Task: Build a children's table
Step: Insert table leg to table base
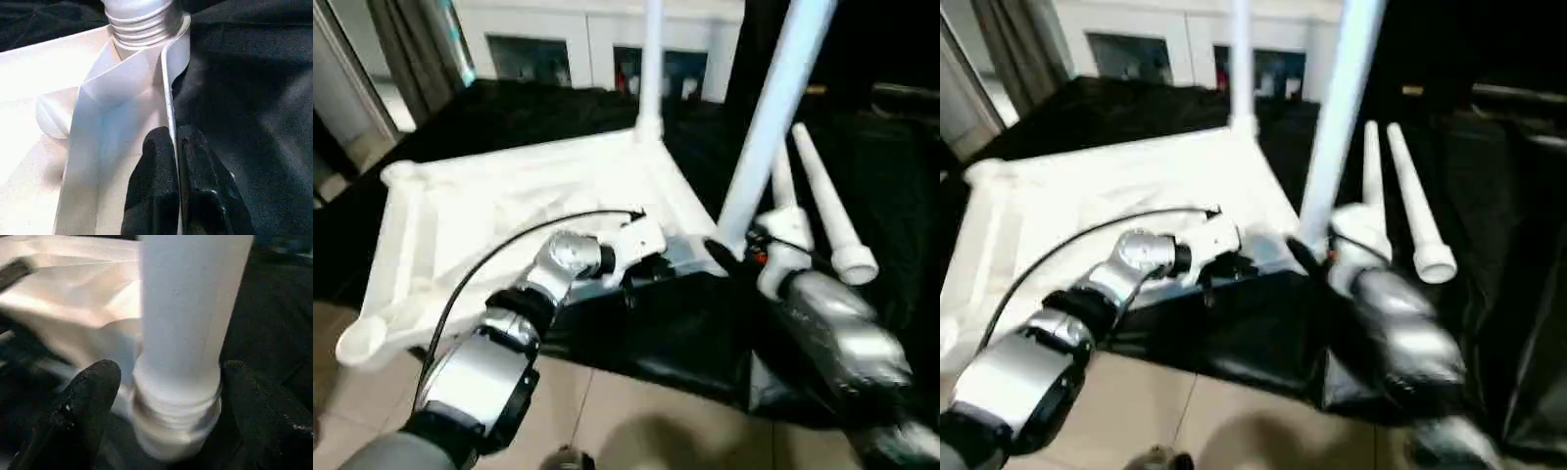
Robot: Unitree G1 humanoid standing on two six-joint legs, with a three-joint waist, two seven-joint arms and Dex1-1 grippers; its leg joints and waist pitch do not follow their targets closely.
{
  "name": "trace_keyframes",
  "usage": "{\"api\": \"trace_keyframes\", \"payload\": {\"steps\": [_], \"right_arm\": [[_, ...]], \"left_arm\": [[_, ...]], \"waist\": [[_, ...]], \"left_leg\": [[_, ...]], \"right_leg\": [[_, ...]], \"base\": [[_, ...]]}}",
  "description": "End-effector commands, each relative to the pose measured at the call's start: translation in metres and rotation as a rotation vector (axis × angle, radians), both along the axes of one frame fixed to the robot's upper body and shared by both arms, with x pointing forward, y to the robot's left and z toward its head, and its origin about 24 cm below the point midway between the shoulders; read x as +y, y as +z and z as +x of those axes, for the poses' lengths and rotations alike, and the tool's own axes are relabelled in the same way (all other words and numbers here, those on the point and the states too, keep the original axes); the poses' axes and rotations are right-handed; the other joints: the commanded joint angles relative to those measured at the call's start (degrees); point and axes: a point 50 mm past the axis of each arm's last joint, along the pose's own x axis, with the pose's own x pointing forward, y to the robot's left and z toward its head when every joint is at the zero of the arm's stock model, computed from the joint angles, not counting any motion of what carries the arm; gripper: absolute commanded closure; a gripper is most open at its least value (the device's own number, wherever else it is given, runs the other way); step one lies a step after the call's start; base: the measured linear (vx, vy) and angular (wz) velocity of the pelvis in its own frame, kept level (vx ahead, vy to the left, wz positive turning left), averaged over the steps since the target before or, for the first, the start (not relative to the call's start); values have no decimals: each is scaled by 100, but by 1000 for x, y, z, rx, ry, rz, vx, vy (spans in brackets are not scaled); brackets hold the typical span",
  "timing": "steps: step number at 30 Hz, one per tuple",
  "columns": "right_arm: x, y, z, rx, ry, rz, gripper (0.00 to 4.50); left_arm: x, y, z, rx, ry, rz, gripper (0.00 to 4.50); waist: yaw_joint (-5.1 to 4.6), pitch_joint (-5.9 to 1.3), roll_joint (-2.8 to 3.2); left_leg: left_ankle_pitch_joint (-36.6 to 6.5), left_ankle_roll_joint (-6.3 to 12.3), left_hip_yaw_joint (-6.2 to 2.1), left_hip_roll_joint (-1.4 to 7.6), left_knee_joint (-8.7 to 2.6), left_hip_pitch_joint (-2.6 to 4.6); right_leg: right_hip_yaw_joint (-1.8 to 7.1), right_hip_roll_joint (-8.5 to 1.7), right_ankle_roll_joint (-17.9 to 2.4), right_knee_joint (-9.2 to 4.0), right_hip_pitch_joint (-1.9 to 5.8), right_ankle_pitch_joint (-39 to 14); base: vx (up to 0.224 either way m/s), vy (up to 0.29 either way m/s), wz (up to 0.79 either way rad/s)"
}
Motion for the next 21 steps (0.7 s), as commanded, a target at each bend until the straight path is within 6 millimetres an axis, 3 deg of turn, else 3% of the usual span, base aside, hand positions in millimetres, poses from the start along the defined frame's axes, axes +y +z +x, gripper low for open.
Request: {"api": "trace_keyframes", "payload": {"steps": [1, 6, 7, 8, 9, 11, 12, 13, 15, 18, 19, 21], "right_arm": [[8, 7, -4, -5, 77, 33, 78], [6, 8, -11, 4, 88, 31, 78], [7, 8, -13, 12, 82, 32, 63], [8, 8, -13, 15, 78, 33, 63], [11, 7, -13, 17, 69, 40, 63], [14, 6, -13, 17, 63, 45, 63], [15, 6, -13, 17, 63, 46, 63], [17, 6, -13, 20, 61, 54, 63], [21, 6, -14, 23, 64, 61, 63], [24, 5, -14, 26, 62, 78, 63], [29, 4, -16, 37, 78, 86, 63], [35, 3, -18, 51, 107, 91, 63]], "left_arm": [[-12, 22, 5, -108, -49, -51, 450], [-6, 28, 10, -164, -9, -70, 450], [-5, 30, 11, -167, -12, -87, 404], [-3, 32, 11, -176, -24, -87, 393], [-1, 34, 10, -175, -63, -92, 393], [0, 37, 8, -208, -95, -94, 385], [1, 38, 8, -219, -102, -94, 349], [2, 39, 8, -231, -105, -96, 349], [7, 44, 11, -307, -72, -84, 348], [16, 50, 16, -322, -1, -103, 305], [29, 53, 18, -269, 67, -151, 305], [43, 54, 16, -188, 108, -209, 305]], "waist": [[-19, -464, -103], [-81, -453, -80], [-86, -453, -80], [-82, -452, -75], [-88, -458, -178], [-64, -467, -106], [-79, -463, -106], [-96, -456, -223], [-94, -452, -189], [-148, -454, -171], [-165, -446, -268], [-160, -442, -225]], "left_leg": [[-1038, 592, -136, 206, -339, 150], [-1144, 475, -140, 204, -353, 162], [-1135, 468, -140, 205, -354, 162], [-1106, 467, -144, 200, -354, 162], [-1053, 493, -136, 203, -354, 148], [-956, 506, -143, 214, -353, 152], [-994, 488, -138, 221, -354, 159], [-996, 509, -126, 218, -359, 150], [-920, 569, -126, 205, -350, 139], [-957, 539, -128, 204, -352, 151], [-958, 528, -114, 212, -362, 152], [-887, 525, -124, 220, -365, 144]], "right_leg": [[193, -341, -1274, -396, 326, -293], [189, -330, -1274, -447, 288, -700], [188, -328, -1282, -444, 285, -703], [189, -321, -1274, -444, 282, -696], [193, -325, -1279, -441, 297, -609], [189, -348, -1336, -418, 284, -550], [189, -333, -1372, -401, 269, -472], [191, -327, -1366, -405, 280, -460], [193, -345, -1313, -391, 283, -550], [196, -333, -1274, -396, 266, -627], [199, -333, -1294, -388, 275, -647], [197, -354, -1354, -366, 271, -749]], "base": [[0, 0, 0], [0, 0, 0], [0, 0, 0], [0, 0, 0], [0, 0, 0], [0, 0, 0], [0, 0, 0], [0, 0, 0], [0, 0, 0], [0, 0, 0], [0, 0, 0], [0, 0, 0]]}}
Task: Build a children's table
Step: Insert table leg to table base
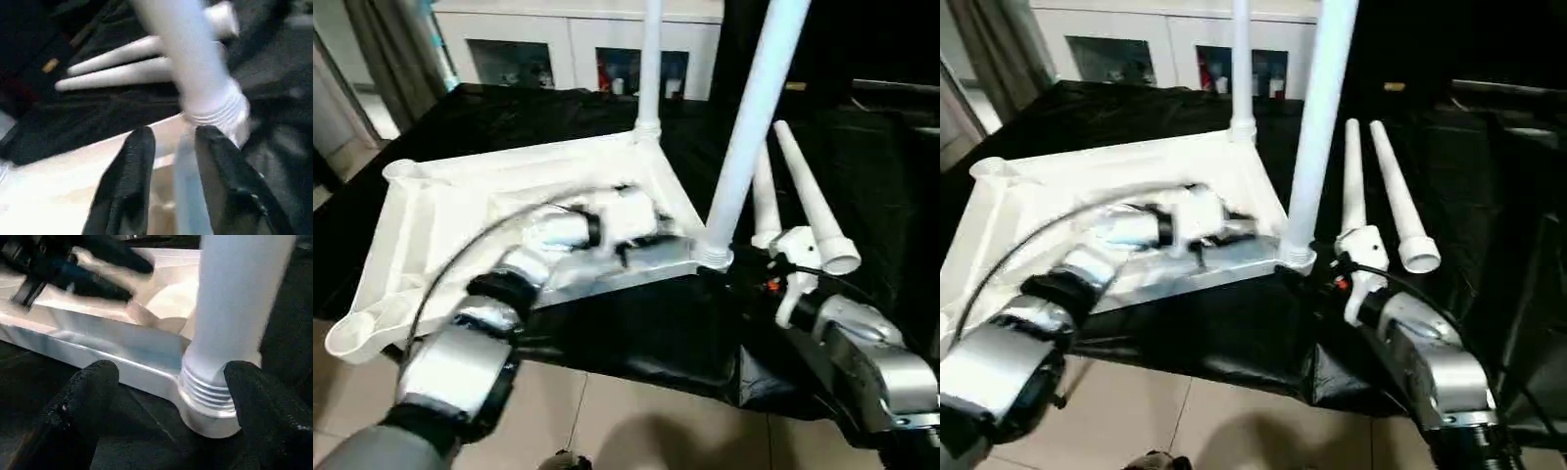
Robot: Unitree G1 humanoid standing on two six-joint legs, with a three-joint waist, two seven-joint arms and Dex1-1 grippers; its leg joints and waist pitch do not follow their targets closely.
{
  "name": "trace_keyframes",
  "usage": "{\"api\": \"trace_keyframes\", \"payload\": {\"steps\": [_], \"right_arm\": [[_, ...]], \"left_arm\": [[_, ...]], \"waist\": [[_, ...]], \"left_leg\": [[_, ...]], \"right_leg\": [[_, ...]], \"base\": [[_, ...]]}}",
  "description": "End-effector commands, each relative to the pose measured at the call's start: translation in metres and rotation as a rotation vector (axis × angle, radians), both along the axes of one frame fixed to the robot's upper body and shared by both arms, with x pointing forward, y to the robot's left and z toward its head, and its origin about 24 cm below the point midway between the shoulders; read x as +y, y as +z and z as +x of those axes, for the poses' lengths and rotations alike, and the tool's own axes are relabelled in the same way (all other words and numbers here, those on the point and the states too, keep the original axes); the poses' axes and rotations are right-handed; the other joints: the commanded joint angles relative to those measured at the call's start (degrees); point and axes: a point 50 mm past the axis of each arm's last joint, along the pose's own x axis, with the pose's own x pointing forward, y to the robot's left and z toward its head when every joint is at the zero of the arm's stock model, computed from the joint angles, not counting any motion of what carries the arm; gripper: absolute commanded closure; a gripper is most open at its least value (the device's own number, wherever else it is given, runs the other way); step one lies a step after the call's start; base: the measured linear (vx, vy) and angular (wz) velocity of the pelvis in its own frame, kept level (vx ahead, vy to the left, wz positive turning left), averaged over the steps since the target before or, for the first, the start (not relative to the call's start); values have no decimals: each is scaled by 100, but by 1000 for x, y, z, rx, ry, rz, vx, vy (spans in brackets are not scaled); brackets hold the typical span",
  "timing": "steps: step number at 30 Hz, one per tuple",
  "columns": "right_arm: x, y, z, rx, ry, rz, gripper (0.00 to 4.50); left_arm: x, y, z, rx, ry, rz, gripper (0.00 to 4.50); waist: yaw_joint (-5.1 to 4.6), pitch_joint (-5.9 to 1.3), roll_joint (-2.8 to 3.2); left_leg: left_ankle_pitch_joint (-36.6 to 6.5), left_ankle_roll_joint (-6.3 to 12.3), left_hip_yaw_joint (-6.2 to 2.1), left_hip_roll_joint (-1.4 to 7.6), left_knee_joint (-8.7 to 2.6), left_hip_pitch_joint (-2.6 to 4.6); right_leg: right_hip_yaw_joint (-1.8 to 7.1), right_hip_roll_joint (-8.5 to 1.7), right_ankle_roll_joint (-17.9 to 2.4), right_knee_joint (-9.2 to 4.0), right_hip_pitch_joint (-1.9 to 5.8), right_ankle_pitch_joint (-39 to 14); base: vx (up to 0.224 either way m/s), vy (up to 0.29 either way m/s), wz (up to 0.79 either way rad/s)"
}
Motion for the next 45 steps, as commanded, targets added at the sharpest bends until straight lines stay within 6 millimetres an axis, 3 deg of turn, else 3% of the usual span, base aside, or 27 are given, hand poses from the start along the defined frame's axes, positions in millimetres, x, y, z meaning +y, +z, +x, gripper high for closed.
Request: {"api": "trace_keyframes", "payload": {"steps": [1, 2, 4, 5, 6, 8, 9, 13, 14, 15, 16, 17, 18, 20, 23, 25, 26, 27, 28, 32, 33, 35, 36, 38, 42, 43, 45], "right_arm": [[10, 0, -4, 18, 49, 12, 63], [14, -2, -4, 28, 74, 8, 63], [17, -3, -5, 40, 101, 6, 63], [20, -3, -5, 47, 117, 4, 63], [22, -4, -6, 56, 149, -4, 63], [25, -5, -6, 84, 189, -9, 63], [25, -5, -5, 89, 193, -18, 63], [26, -16, 16, 107, 89, -75, 63], [26, -16, 16, 107, 89, -75, 63], [27, -18, 20, 110, 68, -78, 63], [29, -20, 26, 113, 44, -77, 63], [29, -20, 26, 113, 44, -77, 63], [34, -24, 33, 129, 30, -68, 63], [45, -29, 43, 144, 31, -69, 63], [57, -33, 55, 151, 12, -88, 63], [64, -35, 66, 144, -42, -107, 63], [63, -33, 81, 118, -184, -123, 63], [63, -33, 81, 118, -184, -123, 63], [61, -31, 88, 106, -269, -132, 63], [54, -19, 104, 37, -459, -127, 63], [55, -15, 105, 19, -455, -118, 63], [62, -3, 109, -3, -401, -19, 63], [63, 1, 110, -19, -377, 3, 63], [65, 7, 111, -55, -322, 36, 63], [58, 14, 105, -132, -207, 67, 63], [51, 12, 99, -143, -184, 66, 63], [43, 11, 92, -153, -186, 65, 63]], "left_arm": [[17, 1, -3, 100, 30, -72, 305], [24, 1, -9, 152, 26, -106, 305], [31, 1, -15, 188, 26, -123, 305], [35, 0, -19, 207, 25, -129, 305], [44, -3, -26, 231, 31, -107, 305], [63, -9, -37, 262, 90, -68, 305], [69, -11, -41, 278, 111, -66, 305], [89, -14, -69, 364, 178, -66, 305], [89, -14, -69, 364, 178, -66, 305], [90, -13, -74, 372, 188, -63, 305], [91, -13, -77, 374, 205, -67, 305], [91, -13, -77, 374, 205, -67, 305], [91, -12, -80, 371, 226, -85, 305], [92, -11, -86, 376, 264, -93, 305], [93, -10, -89, 367, 303, -92, 305], [93, -8, -89, 354, 341, -93, 305], [93, -6, -87, 333, 369, -99, 305], [93, -6, -87, 333, 369, -99, 305], [93, -5, -85, 317, 387, -100, 305], [94, 1, -73, 222, 497, -128, 305], [95, 2, -71, 207, 519, -133, 305], [96, 7, -70, 166, 563, -154, 305], [96, 8, -69, 156, 579, -158, 305], [99, 9, -69, 141, 611, -169, 305], [107, 11, -68, 53, 764, -255, 305], [109, 10, -68, 53, 835, -319, 305], [111, 8, -70, 59, 904, -366, 305]], "waist": [[28, -419, -134], [17, -420, -167], [13, -420, -127], [7, -422, -112], [1, -413, -196], [0, -394, -151], [-12, -380, -181], [-37, -365, -198], [-56, -346, -192], [-23, -355, -179], [-34, -355, -190], [-46, -344, -207], [-38, -353, -215], [-64, -351, -213], [-102, -319, -220], [-129, -329, -194], [-155, -325, -183], [-181, -322, -188], [-166, -327, -147], [-156, -353, -144], [-143, -365, -173], [-150, -383, -188], [-161, -422, -215], [-163, -441, -208], [-145, -463, -208], [-134, -468, -162], [-105, -464, -200]], "left_leg": [[-872, 534, -121, 220, -370, 120], [-942, 500, -105, 220, -372, 142], [-968, 461, -113, 249, -383, 147], [-1088, 395, -95, 243, -381, 189], [-1119, 377, -96, 248, -394, 177], [-1248, 256, -109, 262, -434, 191], [-1364, 172, -109, 258, -454, 196], [-1502, -78, -122, 256, -483, 206], [-1574, -150, -116, 249, -504, 204], [-1680, -222, -98, 251, -482, 275], [-1728, -243, -99, 250, -486, 283], [-1748, -272, -117, 240, -508, 228], [-1817, -302, -110, 237, -500, 261], [-1848, -351, -129, 232, -513, 228], [-2026, -400, -136, 207, -521, 218], [-2113, -460, -145, 217, -509, 249], [-2172, -514, -154, 215, -511, 254], [-2177, -530, -157, 202, -511, 251], [-2215, -552, -152, 208, -508, 277], [-2203, -580, -134, 204, -496, 304], [-2203, -566, -124, 200, -486, 311], [-1964, -437, -141, 191, -490, 215], [-1596, -276, -128, 188, -455, 195], [-1280, -112, -115, 186, -418, 168], [-804, 195, -96, 189, -357, 154], [-772, 215, -104, 184, -354, 154], [-744, 261, -100, 205, -355, 173]], "right_leg": [[193, -346, -1394, -382, 258, -798], [199, -324, -1415, -389, 240, -839], [209, -338, -1469, -356, 233, -839], [220, -312, -1414, -385, 198, -956], [220, -313, -1388, -395, 207, -1007], [227, -298, -1267, -382, 179, -1131], [234, -291, -1187, -406, 172, -1254], [246, -314, -1185, -384, 146, -1403], [250, -309, -1169, -415, 142, -1512], [267, -295, -1111, -432, 94, -1554], [271, -289, -1120, -430, 87, -1520], [265, -294, -1109, -421, 132, -1493], [267, -293, -1106, -418, 106, -1497], [257, -298, -1101, -402, 137, -1515], [260, -292, -1061, -438, 122, -1760], [272, -307, -1053, -439, 91, -1857], [269, -316, -1069, -445, 84, -1916], [269, -300, -1079, -449, 86, -1912], [267, -288, -1058, -447, 74, -1867], [258, -246, -1049, -409, 72, -1444], [258, -244, -1042, -408, 75, -1396], [256, -249, -997, -361, 167, -1115], [249, -240, -1038, -319, 195, -711], [244, -246, -1153, -281, 223, -317], [234, -228, -1370, -235, 263, 334], [228, -223, -1385, -222, 269, 382], [227, -209, -1354, -242, 273, 479]], "base": [[0, 0, 0], [0, 0, 0], [0, 0, 0], [0, 0, 0], [0, 0, 0], [0, 0, 0], [0, 0, 0], [0, 0, 0], [0, 0, 0], [0, 0, 0], [0, 0, 0], [0, 0, 0], [0, 0, 0], [0, 0, 0], [0, 0, 0], [0, 0, 0], [0, 0, 0], [0, 0, 0], [0, 0, 0], [0, 0, 0], [0, 0, 0], [0, 0, 0], [0, 0, 0], [0, 0, 0], [0, 0, 0], [0, 0, 0], [0, 0, 0]]}}
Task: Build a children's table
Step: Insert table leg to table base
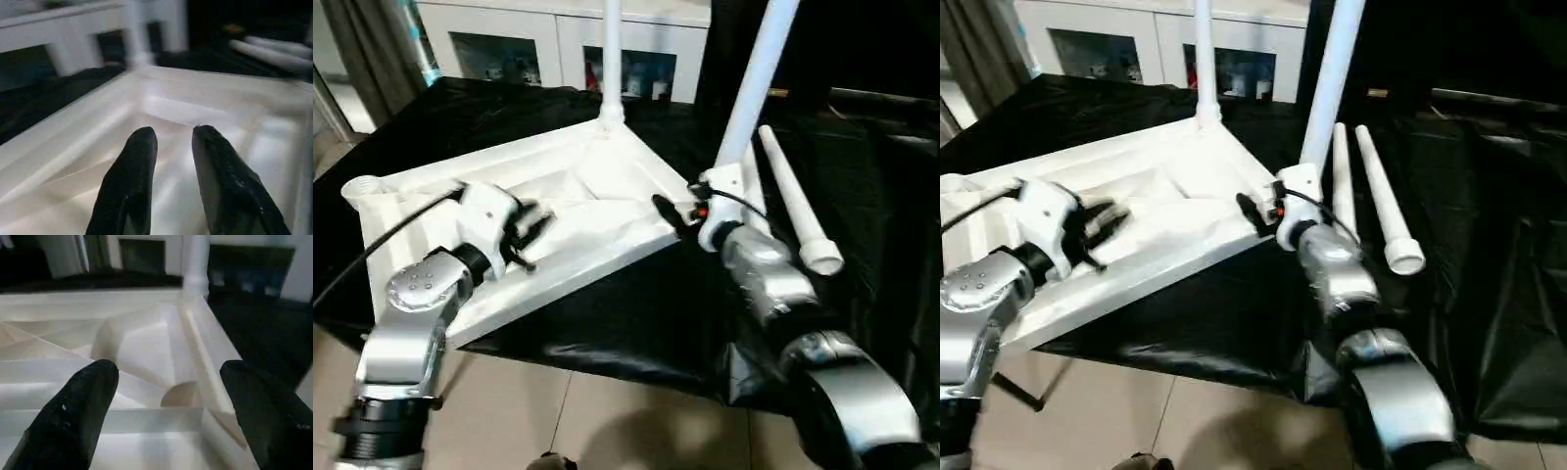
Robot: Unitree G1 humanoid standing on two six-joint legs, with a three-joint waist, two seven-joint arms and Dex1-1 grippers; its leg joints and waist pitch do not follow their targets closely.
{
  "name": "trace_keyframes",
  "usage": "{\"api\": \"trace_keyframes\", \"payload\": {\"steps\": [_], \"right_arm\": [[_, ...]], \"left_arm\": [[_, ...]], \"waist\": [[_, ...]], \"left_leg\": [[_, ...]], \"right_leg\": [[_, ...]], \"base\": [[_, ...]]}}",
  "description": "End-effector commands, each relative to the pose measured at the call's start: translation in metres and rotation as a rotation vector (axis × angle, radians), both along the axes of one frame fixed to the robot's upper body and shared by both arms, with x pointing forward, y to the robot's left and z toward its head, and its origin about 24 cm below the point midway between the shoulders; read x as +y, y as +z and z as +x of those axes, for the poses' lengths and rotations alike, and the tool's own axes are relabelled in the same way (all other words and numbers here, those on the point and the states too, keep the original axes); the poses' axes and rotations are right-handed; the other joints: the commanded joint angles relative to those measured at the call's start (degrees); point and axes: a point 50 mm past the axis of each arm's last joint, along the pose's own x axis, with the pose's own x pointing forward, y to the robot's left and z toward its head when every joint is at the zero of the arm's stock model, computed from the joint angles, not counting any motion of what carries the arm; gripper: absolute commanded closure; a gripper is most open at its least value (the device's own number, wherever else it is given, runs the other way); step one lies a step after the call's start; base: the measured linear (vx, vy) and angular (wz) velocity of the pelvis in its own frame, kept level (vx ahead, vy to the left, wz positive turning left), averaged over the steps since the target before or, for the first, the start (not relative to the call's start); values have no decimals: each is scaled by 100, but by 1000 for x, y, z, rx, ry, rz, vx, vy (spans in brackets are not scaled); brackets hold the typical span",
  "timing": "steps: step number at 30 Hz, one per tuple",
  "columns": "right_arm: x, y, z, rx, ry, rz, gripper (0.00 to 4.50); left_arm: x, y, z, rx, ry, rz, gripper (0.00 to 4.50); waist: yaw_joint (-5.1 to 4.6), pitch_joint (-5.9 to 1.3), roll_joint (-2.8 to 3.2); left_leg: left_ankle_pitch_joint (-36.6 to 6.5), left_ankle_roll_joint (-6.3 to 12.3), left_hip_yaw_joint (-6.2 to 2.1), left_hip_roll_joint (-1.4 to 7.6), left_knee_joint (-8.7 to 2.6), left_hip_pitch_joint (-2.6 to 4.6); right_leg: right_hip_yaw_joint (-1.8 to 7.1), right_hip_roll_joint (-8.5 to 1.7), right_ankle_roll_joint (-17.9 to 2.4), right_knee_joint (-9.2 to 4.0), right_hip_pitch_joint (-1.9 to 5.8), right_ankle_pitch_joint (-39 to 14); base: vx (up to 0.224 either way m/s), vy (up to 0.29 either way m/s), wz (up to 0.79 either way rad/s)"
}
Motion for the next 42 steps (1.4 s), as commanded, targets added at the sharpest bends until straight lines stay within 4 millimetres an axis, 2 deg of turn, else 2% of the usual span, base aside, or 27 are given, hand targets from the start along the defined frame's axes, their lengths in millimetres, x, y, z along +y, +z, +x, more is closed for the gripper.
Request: {"api": "trace_keyframes", "payload": {"steps": [1, 12, 14, 16, 17, 18, 19, 20, 21, 22, 23, 24, 26, 27, 28, 30, 31, 32, 33, 34, 35, 37, 38, 39, 40, 41, 42], "right_arm": [[-3, 2, -2, -3, 14, 0, 63], [-24, -32, -109, 62, -92, 123, 63], [-24, -36, -118, 86, -115, 124, 63], [-23, -38, -124, 100, -123, 106, 63], [-22, -37, -124, 105, -131, 109, 63], [-22, -37, -124, 109, -137, 111, 63], [-21, -35, -123, 107, -140, 115, 63], [-20, -33, -121, 106, -141, 117, 63], [-20, -31, -120, 102, -139, 119, 63], [-19, -29, -118, 95, -130, 120, 63], [-18, -27, -117, 91, -123, 116, 63], [-18, -27, -117, 90, -121, 115, 63], [-15, -24, -116, 89, -90, 107, 63], [-13, -24, -115, 90, -65, 97, 63], [-12, -23, -114, 89, -55, 91, 63], [-11, -23, -113, 92, -37, 79, 63], [-10, -24, -113, 93, -31, 76, 63], [-10, -24, -112, 98, -30, 77, 63], [-9, -25, -112, 103, -30, 81, 63], [-9, -25, -112, 108, -29, 86, 63], [-9, -25, -113, 112, -25, 88, 63], [-7, -25, -113, 115, -13, 89, 63], [-6, -25, -114, 116, 1, 85, 63], [-4, -24, -114, 116, 23, 78, 63], [-3, -24, -114, 117, 39, 73, 63], [-1, -23, -115, 118, 67, 68, 63], [0, -22, -115, 119, 92, 62, 63]], "left_arm": [[6, 1, -2, -7, 60, -11, 305], [-6, -20, -35, -78, 196, -144, 305], [-7, -21, -36, -74, 193, -137, 305], [-5, -22, -36, -75, 212, -137, 305], [-3, -23, -37, -73, 221, -135, 305], [-2, -24, -37, -71, 228, -134, 305], [0, -24, -37, -72, 234, -131, 305], [1, -24, -37, -73, 240, -129, 305], [2, -24, -37, -75, 245, -129, 305], [3, -23, -38, -79, 250, -128, 305], [4, -23, -38, -81, 254, -128, 305], [4, -23, -38, -81, 254, -128, 305], [5, -22, -39, -87, 267, -127, 305], [6, -23, -41, -87, 279, -125, 305], [7, -23, -41, -88, 287, -122, 305], [9, -24, -43, -87, 295, -125, 305], [9, -24, -44, -88, 299, -124, 305], [10, -24, -45, -88, 301, -124, 305], [11, -24, -45, -88, 304, -123, 305], [12, -24, -46, -87, 307, -122, 305], [13, -24, -47, -87, 309, -122, 305], [14, -24, -47, -88, 314, -122, 305], [15, -24, -48, -87, 318, -122, 305], [17, -23, -48, -89, 321, -122, 305], [18, -23, -48, -91, 324, -121, 305], [21, -23, -48, -95, 341, -122, 305], [24, -22, -48, -97, 350, -132, 305]], "waist": [[10, -464, 45], [55, -305, 71], [-6, -225, 67], [-240, -53, 141], [-283, 31, 328], [-162, -53, 378], [36, -49, 389], [-78, -65, 219], [5, -50, -58], [53, -109, -100], [126, -140, -37], [129, -186, -45], [90, -323, 213], [-247, -376, 359], [-355, -475, 386], [-470, -510, 239], [-453, -459, 212], [-436, -397, 163], [-254, -276, -188], [-163, -238, -372], [-32, -349, -327], [1, -291, -260], [9, -263, -216], [22, -215, -36], [28, -239, 86], [-112, -119, 249], [-309, -381, 384]], "left_leg": [[-727, 287, -100, 200, -347, 174], [-2809, -239, -179, 213, -532, 296], [-3624, -358, -239, 173, -534, 425], [-4727, -384, -295, 124, -432, 810], [-5438, -383, -300, 304, -902, 498], [-5804, -440, -302, 389, -1175, 34], [-5964, -329, -151, 434, -1259, 230], [-5620, -164, -216, 484, -1124, 362], [-2550, 110, -160, -57, 466, 412], [-1549, 377, -302, -40, 662, 75], [-854, 421, -461, -23, 582, -258], [-835, 455, -460, -42, 436, -242], [-555, 519, -374, 38, -100, 228], [-1466, 1247, -982, 459, -467, 919], [-1494, 1714, -1220, 621, -478, 1218], [-54, 3237, -1423, 802, -337, 1273], [113, 3317, -1341, 743, -367, 1169], [-9, 3174, -1166, 616, -443, 989], [-1633, 1792, -415, -243, -211, 466], [-1897, 1420, -318, -463, 144, 328], [-1167, 955, -556, -446, 799, 19], [-625, 555, -689, -397, 842, -189], [-496, 503, -699, -342, 767, -156], [-232, 532, -639, -194, 213, 1], [-229, 538, -596, -127, 16, 134], [-1372, 492, -782, 85, -461, 289], [-2246, 843, -1246, 438, -577, 899]], "right_leg": [[197, -221, -1359, -236, 279, 450], [212, -248, -402, -638, 123, -2668], [122, -221, -45, -782, 91, -3892], [-463, 37, 275, -1134, 68, -4783], [-714, 185, 138, -641, 559, -3842], [-460, 63, -41, 506, 1116, -2501], [-331, 108, -130, 589, 926, -1657], [1, -45, -74, 515, 896, -2278], [521, -960, -197, -1091, 630, -6167], [784, -1092, -407, -1110, 923, -6103], [603, -957, -651, -959, 1180, -5192], [512, -723, -745, -874, 1182, -4514], [99, -218, -965, -707, 1066, -2731], [-126, 215, -756, -7, 526, -1662], [-110, 171, -611, 258, 308, -1437], [59, -48, 376, 777, -220, -974], [116, -92, 460, 783, -251, -846], [153, -97, 413, 719, -183, -621], [556, -269, -46, -296, 353, -469], [818, -447, 58, -667, 576, -2457], [1159, -930, -270, -757, 1023, -3854], [1024, -787, -820, -718, 1072, -3417], [950, -770, -1088, -765, 1029, -3226], [499, -445, -1436, -843, 964, -3105], [339, -365, -1388, -874, 970, -3087], [6, 106, -1000, -598, 839, -2776], [-62, 264, -811, 70, 449, -1710]], "base": [[0, 0, 0], [0, 0, 0], [0, 0, 0], [-9, 12, -10], [-75, 35, -26], [-75, 35, -26], [0, 0, 0], [85, -90, -9], [85, -90, -9], [132, -37, -15], [113, 5, 0], [113, 5, 0], [124, 18, 20], [144, 19, 19], [174, -4, 7], [163, -41, -6], [118, -70, -18], [93, -88, -8], [93, -88, -8], [108, -123, -1], [136, -105, -10], [138, -71, -7], [139, -3, 2], [139, -3, 2], [160, 65, 4], [180, 108, 3], [180, 108, 3]]}}
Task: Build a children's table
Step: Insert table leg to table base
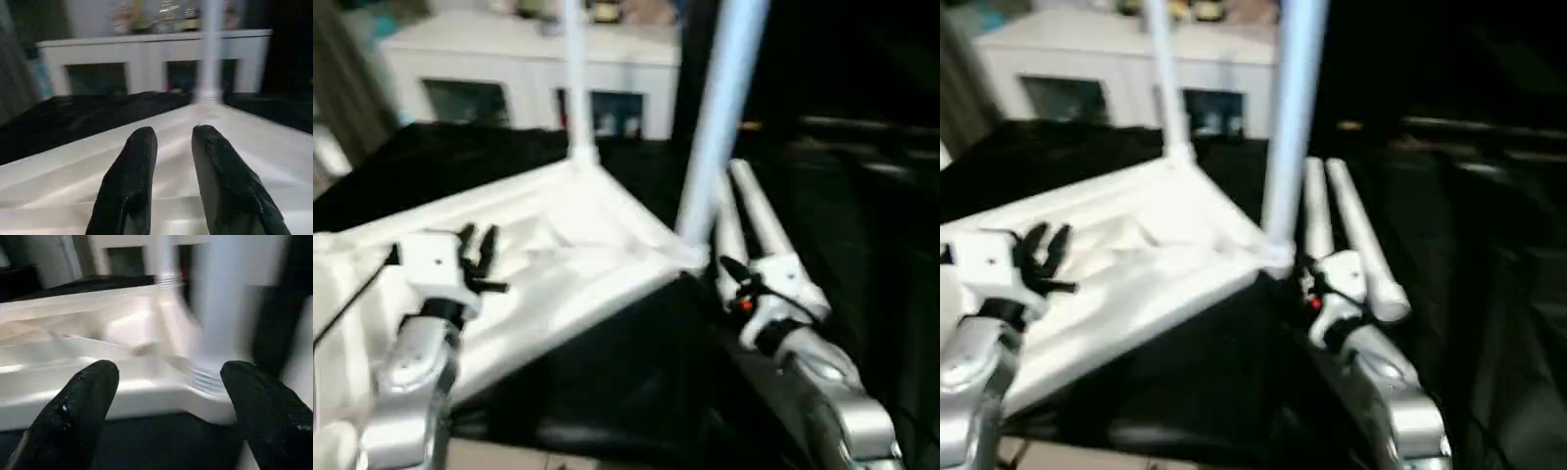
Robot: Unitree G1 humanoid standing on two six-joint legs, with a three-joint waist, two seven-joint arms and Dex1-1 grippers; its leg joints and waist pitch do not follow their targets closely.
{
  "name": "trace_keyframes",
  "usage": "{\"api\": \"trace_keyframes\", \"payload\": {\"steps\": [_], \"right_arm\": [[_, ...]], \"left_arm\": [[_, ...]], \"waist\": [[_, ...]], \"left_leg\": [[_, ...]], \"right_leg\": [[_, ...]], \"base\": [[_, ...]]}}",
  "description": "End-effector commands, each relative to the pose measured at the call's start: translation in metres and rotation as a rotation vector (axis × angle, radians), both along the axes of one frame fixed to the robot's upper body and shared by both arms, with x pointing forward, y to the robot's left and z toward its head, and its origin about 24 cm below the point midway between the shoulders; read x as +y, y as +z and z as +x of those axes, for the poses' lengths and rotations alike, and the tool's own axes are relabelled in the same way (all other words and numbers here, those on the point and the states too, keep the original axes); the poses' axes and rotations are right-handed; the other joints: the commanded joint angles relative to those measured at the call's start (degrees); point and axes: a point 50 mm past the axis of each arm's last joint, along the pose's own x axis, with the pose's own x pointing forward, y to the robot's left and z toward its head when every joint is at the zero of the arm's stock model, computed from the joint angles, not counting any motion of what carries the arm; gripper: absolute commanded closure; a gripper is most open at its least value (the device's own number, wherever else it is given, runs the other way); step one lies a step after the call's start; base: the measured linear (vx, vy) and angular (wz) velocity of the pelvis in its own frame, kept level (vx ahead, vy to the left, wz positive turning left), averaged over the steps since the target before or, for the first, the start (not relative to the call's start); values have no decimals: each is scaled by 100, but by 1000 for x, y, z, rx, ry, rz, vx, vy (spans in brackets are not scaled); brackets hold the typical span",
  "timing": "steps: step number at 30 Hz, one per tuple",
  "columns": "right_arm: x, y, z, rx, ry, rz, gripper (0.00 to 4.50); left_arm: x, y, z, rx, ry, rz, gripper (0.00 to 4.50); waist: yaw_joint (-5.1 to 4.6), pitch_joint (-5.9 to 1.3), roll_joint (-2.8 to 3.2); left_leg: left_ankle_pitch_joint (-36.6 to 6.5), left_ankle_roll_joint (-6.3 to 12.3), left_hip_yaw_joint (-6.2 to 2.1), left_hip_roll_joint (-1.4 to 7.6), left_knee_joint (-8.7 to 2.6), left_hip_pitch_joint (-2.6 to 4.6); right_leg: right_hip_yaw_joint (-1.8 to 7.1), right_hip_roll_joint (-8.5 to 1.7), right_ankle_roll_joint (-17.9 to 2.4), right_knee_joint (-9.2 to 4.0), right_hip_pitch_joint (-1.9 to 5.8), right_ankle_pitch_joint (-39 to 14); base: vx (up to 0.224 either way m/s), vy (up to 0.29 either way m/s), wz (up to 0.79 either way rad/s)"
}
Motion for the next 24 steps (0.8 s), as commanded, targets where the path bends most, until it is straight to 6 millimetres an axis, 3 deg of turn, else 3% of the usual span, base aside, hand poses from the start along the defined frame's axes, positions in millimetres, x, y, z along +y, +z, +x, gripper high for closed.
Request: {"api": "trace_keyframes", "payload": {"steps": [1, 2, 3, 4, 5, 6, 7, 8, 9, 10, 11, 12, 13, 14, 15, 16, 17, 18, 20, 22, 24], "right_arm": [[-1, 7, 1, -14, 38, -10, 63], [0, 7, 1, -7, 61, -17, 63], [0, 6, 1, 0, 78, -25, 63], [1, 5, 2, 6, 91, -36, 63], [1, 5, 2, 6, 91, -36, 63], [3, 3, 8, 25, 108, -71, 63], [4, 2, 10, 32, 118, -87, 63], [5, 1, 11, 37, 125, -97, 63], [6, 1, 12, 47, 133, -101, 63], [7, 0, 13, 53, 141, -108, 63], [8, 0, 14, 56, 147, -116, 63], [10, 0, 16, 62, 160, -127, 63], [11, 1, 17, 72, 169, -124, 63], [11, 1, 17, 73, 171, -123, 63], [12, 1, 19, 75, 176, -125, 63], [12, 1, 19, 75, 177, -125, 63], [13, 2, 19, 74, 183, -129, 63], [16, 2, 20, 79, 204, -137, 63], [16, 1, 21, 81, 208, -138, 63], [21, -1, 23, 110, 233, -175, 63], [22, -3, 24, 126, 246, -201, 63]], "left_arm": [[2, 3, 2, -10, 9, -13, 305], [7, 3, 1, 5, 29, 11, 305], [13, 2, 1, 18, 47, 33, 305], [20, 2, 0, 33, 65, 59, 305], [20, 2, 0, 33, 65, 59, 305], [47, 1, -6, 106, 178, 150, 305], [60, 2, -9, 131, 234, 184, 305], [68, 3, -11, 145, 268, 202, 305], [76, 6, -13, 151, 299, 222, 305], [84, 9, -16, 156, 333, 252, 305], [92, 11, -18, 162, 362, 280, 305], [106, 17, -24, 174, 421, 323, 305], [119, 23, -29, 187, 478, 341, 305], [122, 24, -30, 190, 485, 344, 305], [131, 28, -34, 205, 510, 367, 305], [131, 28, -35, 207, 511, 371, 305], [136, 29, -37, 222, 516, 395, 305], [140, 29, -39, 274, 457, 397, 305], [140, 28, -39, 287, 447, 401, 305], [141, 18, -40, 414, 312, 419, 305], [138, 13, -39, 474, 224, 419, 305]], "waist": [[-284, -365, 159], [-294, -412, 172], [-259, -399, 71], [-230, -460, 28], [-163, -471, -230], [-112, -430, -427], [-130, -452, -487], [-122, -432, -441], [-161, -416, -377], [-181, -386, -337], [-185, -365, -390], [-231, -288, -271], [-232, -276, -258], [-213, -249, -262], [-189, -199, -222], [-190, -184, -219], [-140, -170, -294], [-102, -166, -279], [-60, -169, -267], [-10, -161, -320], [39, -178, -287]], "left_leg": [[-1469, 1151, -788, 851, -789, 755], [-649, 1641, -872, 871, -671, 813], [2674, 2663, -730, 797, -386, 577], [4141, 2645, -720, 717, -245, 574], [4913, 1980, -432, 289, -35, 186], [3308, 1300, -160, -82, -28, -126], [2492, 1062, -139, -129, -78, -243], [1737, 792, -132, -78, -184, -270], [511, 300, -125, 37, -355, -149], [306, 231, -130, 80, -415, -131], [108, 205, -109, 134, -456, -106], [-594, 101, -140, 256, -570, -99], [-886, 46, -142, 291, -589, -77], [-1346, -6, -102, 329, -596, -1], [-1674, -76, -50, 357, -622, 54], [-1847, -124, -32, 367, -644, 54], [-2072, -225, -5, 395, -668, 57], [-2190, -315, 14, 397, -685, 68], [-2270, -421, 33, 424, -708, 94], [-2235, -433, 42, 411, -727, 63], [-2134, -489, 42, 428, -747, 63]], "right_leg": [[51, -146, -542, 307, -614, -531], [69, -184, -312, 438, -771, -209], [202, -366, 278, 532, -1023, 702], [292, -433, 438, 416, -1074, 1183], [572, -650, 464, -82, -859, 2538], [673, -795, 350, -130, -658, 3259], [685, -809, 253, -145, -514, 3550], [610, -821, 155, -164, -466, 3477], [509, -695, -341, -206, -414, 2716], [474, -651, -548, -236, -419, 2339], [454, -628, -746, -274, -436, 1941], [431, -592, -1086, -282, -483, 799], [434, -597, -1127, -294, -499, 499], [446, -611, -1189, -348, -570, 23], [450, -618, -1245, -402, -634, -314], [445, -614, -1218, -420, -638, -513], [444, -639, -1095, -444, -638, -931], [458, -650, -960, -467, -667, -1205], [470, -652, -864, -481, -705, -1269], [480, -654, -820, -471, -710, -1293], [483, -666, -795, -451, -713, -1118]], "base": [[186, 58, 1], [161, 26, -4], [161, 26, -4], [70, 21, -20], [0, 0, 0], [0, 0, 0], [0, 0, 0], [2, -64, 0], [2, -64, 0], [0, 0, 0], [0, 0, 0], [0, 0, 0], [-66, -37, 6], [0, 0, 0], [0, 0, 0], [0, 0, 0], [0, 0, 0], [0, 0, 0], [0, 0, 0], [0, 0, 0], [0, 0, 0]]}}
